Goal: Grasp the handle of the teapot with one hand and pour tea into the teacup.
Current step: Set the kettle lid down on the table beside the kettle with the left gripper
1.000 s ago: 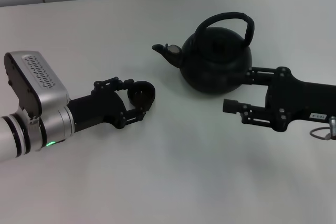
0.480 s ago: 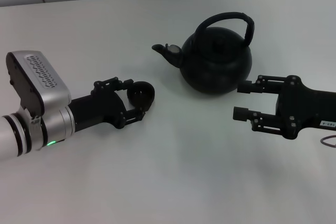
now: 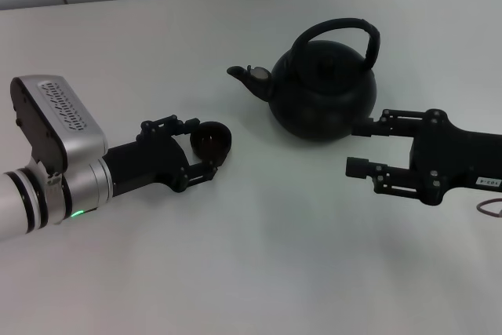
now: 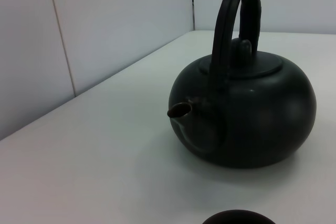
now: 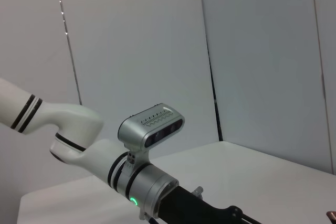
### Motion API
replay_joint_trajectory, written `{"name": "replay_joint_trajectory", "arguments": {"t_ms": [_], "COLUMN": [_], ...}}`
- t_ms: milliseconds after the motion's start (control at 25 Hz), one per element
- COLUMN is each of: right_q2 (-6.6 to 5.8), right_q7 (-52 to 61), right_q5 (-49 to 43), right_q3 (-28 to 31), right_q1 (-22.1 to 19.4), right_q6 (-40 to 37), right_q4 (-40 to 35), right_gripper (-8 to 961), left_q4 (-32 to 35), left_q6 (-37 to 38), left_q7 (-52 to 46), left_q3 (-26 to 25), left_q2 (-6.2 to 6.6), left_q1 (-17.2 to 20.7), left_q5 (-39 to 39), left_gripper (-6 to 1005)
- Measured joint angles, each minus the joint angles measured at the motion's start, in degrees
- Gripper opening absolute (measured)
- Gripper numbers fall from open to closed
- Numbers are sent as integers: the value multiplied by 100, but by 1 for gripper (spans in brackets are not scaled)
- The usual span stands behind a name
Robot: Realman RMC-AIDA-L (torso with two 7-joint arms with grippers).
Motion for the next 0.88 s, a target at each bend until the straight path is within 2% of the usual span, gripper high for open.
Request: {"name": "replay_joint_trajectory", "arguments": {"t_ms": [880], "right_q2": [-2], "right_q7": [-12], "right_q5": [-26], "right_q3": [6], "right_q1": [56], "right_q6": [61], "right_q4": [-44], "right_gripper": [592], "left_q4": [217], "left_q6": [-139], "left_q7": [-235], "left_q3": [252], "left_q2": [0], "left_q1": [-17], "left_q5": [12], "left_gripper": [707]}}
